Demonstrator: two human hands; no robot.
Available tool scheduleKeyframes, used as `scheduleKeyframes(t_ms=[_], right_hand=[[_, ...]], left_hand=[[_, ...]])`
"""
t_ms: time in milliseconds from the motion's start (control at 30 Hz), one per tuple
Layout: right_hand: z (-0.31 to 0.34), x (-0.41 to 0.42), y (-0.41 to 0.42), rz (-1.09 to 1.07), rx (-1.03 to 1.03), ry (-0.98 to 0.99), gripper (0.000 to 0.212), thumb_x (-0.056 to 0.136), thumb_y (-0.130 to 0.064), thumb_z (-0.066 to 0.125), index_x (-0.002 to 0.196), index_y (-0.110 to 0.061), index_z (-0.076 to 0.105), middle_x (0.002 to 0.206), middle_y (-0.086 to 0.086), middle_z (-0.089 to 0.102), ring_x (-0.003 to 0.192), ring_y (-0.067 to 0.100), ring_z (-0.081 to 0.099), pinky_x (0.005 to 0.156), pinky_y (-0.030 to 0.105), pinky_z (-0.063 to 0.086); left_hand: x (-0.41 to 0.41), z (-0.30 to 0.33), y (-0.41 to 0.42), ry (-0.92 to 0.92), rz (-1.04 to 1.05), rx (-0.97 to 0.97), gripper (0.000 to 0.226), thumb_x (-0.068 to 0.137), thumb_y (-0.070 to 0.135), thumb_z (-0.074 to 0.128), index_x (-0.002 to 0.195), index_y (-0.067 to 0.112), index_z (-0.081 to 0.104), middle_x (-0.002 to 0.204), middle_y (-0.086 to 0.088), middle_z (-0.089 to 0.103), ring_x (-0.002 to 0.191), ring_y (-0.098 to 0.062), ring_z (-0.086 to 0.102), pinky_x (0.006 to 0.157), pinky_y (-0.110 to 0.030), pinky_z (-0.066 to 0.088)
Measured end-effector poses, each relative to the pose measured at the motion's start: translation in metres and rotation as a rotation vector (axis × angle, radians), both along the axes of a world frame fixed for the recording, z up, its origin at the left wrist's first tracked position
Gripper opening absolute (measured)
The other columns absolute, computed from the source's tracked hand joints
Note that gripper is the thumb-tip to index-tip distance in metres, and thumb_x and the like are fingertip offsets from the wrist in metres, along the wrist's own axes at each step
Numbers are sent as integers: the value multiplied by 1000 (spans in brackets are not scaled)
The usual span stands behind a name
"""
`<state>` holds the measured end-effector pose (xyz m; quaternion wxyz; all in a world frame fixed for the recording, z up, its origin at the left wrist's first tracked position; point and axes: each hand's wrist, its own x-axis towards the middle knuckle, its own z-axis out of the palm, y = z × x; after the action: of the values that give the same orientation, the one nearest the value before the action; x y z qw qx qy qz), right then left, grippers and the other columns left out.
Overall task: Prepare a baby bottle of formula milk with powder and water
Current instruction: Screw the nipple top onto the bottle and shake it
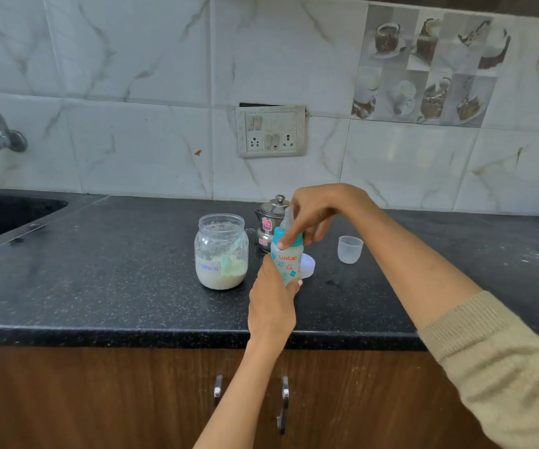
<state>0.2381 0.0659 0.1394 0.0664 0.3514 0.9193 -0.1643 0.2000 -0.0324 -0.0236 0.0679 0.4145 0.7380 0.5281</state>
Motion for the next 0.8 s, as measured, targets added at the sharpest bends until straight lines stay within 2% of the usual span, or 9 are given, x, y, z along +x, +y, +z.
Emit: scheduleKeyframes(t_ms=[67, 133, 233, 267, 367, 433, 633, 733, 800], right_hand=[[7, 16, 11, -15, -106, 47, 58, 70, -37, 80, 119, -14, 57, 110, 8, 69, 91, 19, 70, 83, 32, 57], [13, 37, 30, -70, -167, 241, 58, 71, -37, 78, 122, -20, 55, 113, 7, 67, 95, 17, 68, 82, 30, 55], [2, 62, 75, -255, -77, 553, 61, 69, -39, 79, 122, -21, 56, 120, 8, 64, 105, 17, 64, 87, 31, 52], [-7, 68, 90, -321, -34, 566, 71, 66, -39, 82, 127, -20, 52, 126, 10, 60, 112, 20, 59, 93, 33, 48], [-52, 76, 106, -395, -37, 358, 101, 61, -43, 84, 144, -17, 33, 146, 11, 42, 132, 26, 42, 108, 39, 36], [-80, 77, 109, -407, -67, 346, 105, 62, -45, 83, 146, -16, 27, 150, 11, 35, 136, 27, 38, 109, 42, 34], [-115, 74, 117, -454, 1, 626, 76, 65, -29, 85, 130, -12, 48, 137, 10, 48, 120, 25, 48, 90, 33, 40], [-90, 69, 103, -391, 15, 728, 76, 59, -16, 87, 123, -15, 45, 127, 8, 51, 105, 21, 51, 80, 30, 43], [-60, 62, 87, -272, 55, 692, 70, 55, -11, 87, 114, -16, 49, 123, 4, 54, 107, 19, 52, 80, 30, 44]], left_hand=[[1, 0, -1, 14, -7, 0, 56, 89, 23, 61, 138, 19, 34, 134, 0, 50, 124, -20, 48, 96, -35, 43], [2, -1, 0, 28, -9, -1, 58, 90, 23, 61, 140, 19, 31, 137, 0, 48, 127, -19, 46, 99, -35, 42], [2, 0, 4, 33, -8, -5, 62, 89, 24, 61, 142, 19, 29, 140, 0, 46, 130, -18, 44, 102, -36, 41], [1, 0, 7, 40, -10, -6, 62, 89, 24, 61, 142, 19, 29, 140, 1, 46, 130, -18, 44, 102, -36, 41], [0, -3, 4, 45, 2, -5, 61, 90, 25, 60, 141, 21, 29, 140, 2, 46, 129, -17, 44, 102, -35, 40], [0, -5, 2, 50, 7, 0, 60, 89, 26, 61, 141, 21, 30, 139, 2, 46, 129, -17, 44, 102, -35, 41], [0, -5, 3, 49, 6, 6, 60, 89, 27, 61, 140, 21, 31, 139, 3, 46, 129, -16, 44, 101, -33, 41], [0, -5, 2, 58, 3, 11, 59, 89, 27, 61, 140, 21, 31, 138, 2, 47, 128, -17, 45, 100, -33, 42], [0, -4, 1, 58, 5, 8, 59, 89, 27, 61, 140, 20, 31, 138, 2, 47, 127, -17, 45, 99, -33, 41]])
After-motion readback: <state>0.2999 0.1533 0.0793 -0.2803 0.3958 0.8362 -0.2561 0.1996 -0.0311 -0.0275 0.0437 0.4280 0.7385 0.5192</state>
